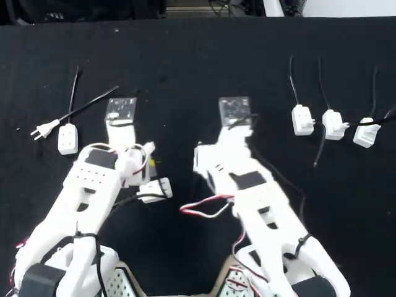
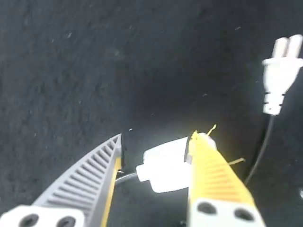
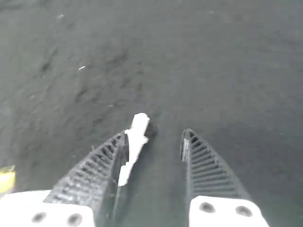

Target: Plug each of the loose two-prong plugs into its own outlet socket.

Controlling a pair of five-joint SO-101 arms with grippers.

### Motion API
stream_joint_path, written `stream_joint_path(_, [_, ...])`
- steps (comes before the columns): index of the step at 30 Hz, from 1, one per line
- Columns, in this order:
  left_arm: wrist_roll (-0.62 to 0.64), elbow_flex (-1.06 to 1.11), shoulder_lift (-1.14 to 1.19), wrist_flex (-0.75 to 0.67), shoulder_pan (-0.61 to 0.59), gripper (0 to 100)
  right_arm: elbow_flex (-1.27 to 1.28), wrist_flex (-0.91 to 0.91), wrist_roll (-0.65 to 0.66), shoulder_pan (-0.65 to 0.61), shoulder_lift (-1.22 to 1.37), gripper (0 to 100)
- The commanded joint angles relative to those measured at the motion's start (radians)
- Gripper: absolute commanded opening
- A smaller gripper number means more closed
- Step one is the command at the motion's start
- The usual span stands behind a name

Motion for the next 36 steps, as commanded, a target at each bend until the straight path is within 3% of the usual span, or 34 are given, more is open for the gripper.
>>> stream_joint_path(1, [-0.014, 0.018, -0.054, 0.003, -0.021, 22, 0.001, -0.011, -0.025, -0.092, -0.035, 18.3])
stream_joint_path(8, [-0.018, 0.041, -0.054, -0.015, -0.021, 22, -0.104, -0.023, -0.061, -0.114, 0.156, 18.3])
stream_joint_path(13, [-0.020, 0.107, -0.058, -0.101, -0.022, 22, -0.274, 0.077, -0.060, -0.114, 0.357, 18.1])
stream_joint_path(20, [-0.020, 0.107, -0.058, -0.115, -0.021, 22, -0.401, 0.110, -0.055, -0.114, 0.527, 17.9])
stream_joint_path(22, [-0.020, 0.107, -0.058, -0.112, -0.021, 22, -0.423, 0.123, -0.054, -0.112, 0.555, 13.6])
stream_joint_path(24, [-0.020, 0.107, -0.058, -0.110, -0.021, 22, -0.443, 0.157, -0.049, -0.107, 0.564, 1.1])
stream_joint_path(28, [-0.020, 0.107, -0.058, -0.112, -0.021, 22, -0.469, 0.238, 0.020, -0.018, 0.532, 0.9])
stream_joint_path(31, [-0.020, 0.108, -0.058, -0.114, -0.021, 22, -0.573, 0.374, 0.184, 0.075, 0.443, 1.0])
stream_joint_path(36, [-0.020, 0.113, -0.058, -0.115, -0.022, 22, -0.839, 0.537, 0.681, 0.209, 0.340, 1.1])
